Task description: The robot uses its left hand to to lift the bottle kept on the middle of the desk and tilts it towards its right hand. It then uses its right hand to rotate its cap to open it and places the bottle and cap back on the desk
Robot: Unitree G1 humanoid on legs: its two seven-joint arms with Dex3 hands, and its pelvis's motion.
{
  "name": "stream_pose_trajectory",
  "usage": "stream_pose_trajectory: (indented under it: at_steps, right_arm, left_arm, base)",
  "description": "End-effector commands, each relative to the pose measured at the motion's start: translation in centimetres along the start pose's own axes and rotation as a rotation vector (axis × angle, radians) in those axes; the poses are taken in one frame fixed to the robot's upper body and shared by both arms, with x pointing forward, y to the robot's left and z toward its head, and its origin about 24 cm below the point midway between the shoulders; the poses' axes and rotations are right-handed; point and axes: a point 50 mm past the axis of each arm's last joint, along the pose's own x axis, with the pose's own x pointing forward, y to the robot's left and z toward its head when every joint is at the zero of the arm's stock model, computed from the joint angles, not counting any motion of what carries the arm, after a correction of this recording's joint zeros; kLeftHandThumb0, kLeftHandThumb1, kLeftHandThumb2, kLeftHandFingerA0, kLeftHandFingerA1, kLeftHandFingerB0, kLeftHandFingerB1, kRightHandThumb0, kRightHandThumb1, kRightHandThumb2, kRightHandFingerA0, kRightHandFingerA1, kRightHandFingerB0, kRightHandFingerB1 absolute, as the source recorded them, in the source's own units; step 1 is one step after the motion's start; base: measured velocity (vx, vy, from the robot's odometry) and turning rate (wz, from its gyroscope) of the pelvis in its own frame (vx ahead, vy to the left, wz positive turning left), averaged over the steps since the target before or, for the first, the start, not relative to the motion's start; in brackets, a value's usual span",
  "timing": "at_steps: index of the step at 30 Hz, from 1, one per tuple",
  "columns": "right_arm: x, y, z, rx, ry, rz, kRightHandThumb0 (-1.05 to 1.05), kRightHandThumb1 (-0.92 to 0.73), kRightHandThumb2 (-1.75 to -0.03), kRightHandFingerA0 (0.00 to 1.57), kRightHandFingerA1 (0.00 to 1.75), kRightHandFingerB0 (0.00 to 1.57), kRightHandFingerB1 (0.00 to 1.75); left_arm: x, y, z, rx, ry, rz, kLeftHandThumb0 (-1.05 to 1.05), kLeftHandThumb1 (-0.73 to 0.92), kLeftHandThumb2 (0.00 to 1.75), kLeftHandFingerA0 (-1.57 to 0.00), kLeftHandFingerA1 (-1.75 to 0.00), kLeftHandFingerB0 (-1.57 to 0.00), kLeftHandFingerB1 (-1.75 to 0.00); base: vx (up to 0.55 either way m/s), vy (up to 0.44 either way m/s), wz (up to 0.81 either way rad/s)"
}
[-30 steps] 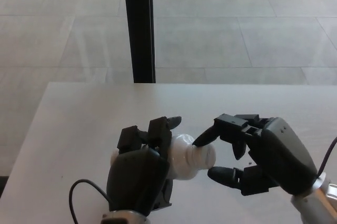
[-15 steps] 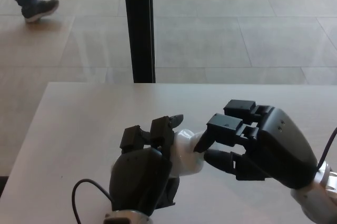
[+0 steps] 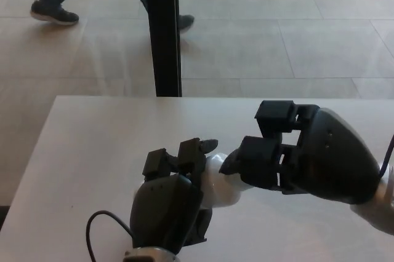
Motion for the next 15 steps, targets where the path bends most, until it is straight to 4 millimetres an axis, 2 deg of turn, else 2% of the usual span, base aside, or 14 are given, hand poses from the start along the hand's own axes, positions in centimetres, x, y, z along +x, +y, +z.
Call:
stream_pose_trajectory:
  at_steps: [1,2,3,4,5,6,7,8,9,10,11,12,13,15]
  right_arm:
    - [-0.4,-0.3,0.0,0.033,0.024,-0.058,-0.28,-0.64,-0.84,0.75,1.75,0.69,1.32]
    - [-0.4,-0.3,0.0,0.032,0.033,-0.063,-0.28,-0.64,-0.84,0.75,1.75,0.69,1.32]
    - [-0.5,-0.3,-0.2,0.053,0.077,-0.065,-0.30,-0.69,-0.80,0.77,1.75,0.65,1.30]
    - [-0.7,-0.4,-0.4,0.062,0.132,-0.079,-0.30,-0.67,-0.75,0.78,1.75,0.70,1.15]
    - [-1.0,-0.5,-0.5,0.091,0.209,-0.062,-0.33,-0.74,-0.66,0.79,1.75,0.70,1.04]
    - [-0.9,-0.8,-0.5,0.109,0.241,-0.095,-0.30,-0.70,-0.67,0.83,1.70,0.68,0.87]
    - [-1.1,-1.0,-0.6,0.102,0.287,-0.098,-0.30,-0.70,-0.67,0.86,1.70,0.67,0.79]
    - [-1.2,-1.1,-0.7,0.111,0.314,-0.114,-0.29,-0.65,-0.75,0.84,1.72,0.66,0.71]
    - [-1.4,-1.2,-0.8,0.123,0.351,-0.112,-0.29,-0.70,-0.69,0.91,1.70,0.66,0.66]
    - [-1.9,-1.3,-0.9,0.157,0.431,-0.102,-0.36,-0.74,-0.64,0.86,1.73,0.63,0.57]
    - [-1.9,-1.4,-0.9,0.162,0.440,-0.100,-0.36,-0.74,-0.64,0.86,1.73,0.63,0.57]
    - [-2.3,-1.5,-1.0,0.190,0.512,-0.104,-0.46,-0.70,-0.63,0.81,1.73,0.60,0.49]
    - [-2.6,-1.6,-1.1,0.219,0.570,-0.109,-0.49,-0.69,-0.64,0.81,1.71,0.58,0.48]
    - [-2.9,-1.7,-1.0,0.234,0.614,-0.127,-0.50,-0.69,-0.60,0.86,1.67,0.58,0.47]
  left_arm:
    - [-0.2,0.2,-0.1,-0.002,-0.036,0.011,0.10,0.60,1.03,-0.88,-1.73,-0.78,-1.35]
    - [-0.3,0.2,-0.1,-0.006,-0.041,0.012,0.10,0.60,1.03,-0.88,-1.73,-0.78,-1.35]
    - [-0.3,0.2,-0.3,-0.003,-0.039,0.011,0.11,0.59,1.09,-0.89,-1.75,-0.79,-1.45]
    - [-0.4,0.1,-0.4,0.002,-0.033,-0.001,0.12,0.60,1.12,-0.89,-1.74,-0.80,-1.38]
    - [-0.4,0.1,-0.4,0.006,-0.032,-0.002,0.12,0.60,1.12,-0.90,-1.73,-0.81,-1.35]
    - [-0.5,0.2,-0.4,0.012,-0.022,-0.009,0.13,0.59,1.11,-0.89,-1.71,-0.81,-1.29]
    - [-0.5,0.2,-0.3,0.010,-0.023,-0.007,0.16,0.58,1.16,-0.88,-1.72,-0.81,-1.35]
    - [-0.5,0.1,-0.3,0.013,-0.030,-0.001,0.17,0.60,1.15,-0.89,-1.73,-0.81,-1.38]
    - [-0.4,0.1,-0.3,0.010,-0.035,0.006,0.18,0.61,1.16,-0.91,-1.75,-0.82,-1.41]
    - [-0.4,0.1,-0.4,0.014,-0.058,0.028,0.17,0.60,1.16,-0.94,-1.73,-0.83,-1.40]
    - [-0.4,0.1,-0.4,0.015,-0.060,0.030,0.17,0.60,1.16,-0.94,-1.73,-0.83,-1.40]
    - [-0.4,0.0,-0.4,0.014,-0.052,0.023,0.14,0.62,1.14,-0.91,-1.74,-0.81,-1.43]
    - [-0.4,0.0,-0.5,0.014,-0.043,0.017,0.15,0.61,1.19,-0.92,-1.75,-0.81,-1.44]
    - [-0.5,0.0,-0.5,0.017,-0.039,0.013,0.17,0.61,1.20,-0.92,-1.75,-0.82,-1.46]
  base:
    - [0.00,0.000,0.00]
    - [0.00,0.000,0.00]
    - [0.00,0.000,0.00]
    - [0.00,0.000,0.00]
    - [0.00,0.000,0.00]
    - [0.00,0.000,0.00]
    - [0.00,0.000,0.00]
    - [0.00,0.000,0.00]
    - [0.00,0.000,0.00]
    - [0.00,0.000,0.00]
    - [0.00,0.000,0.00]
    - [0.00,0.000,0.00]
    - [0.00,0.000,0.00]
    - [0.00,0.000,0.00]
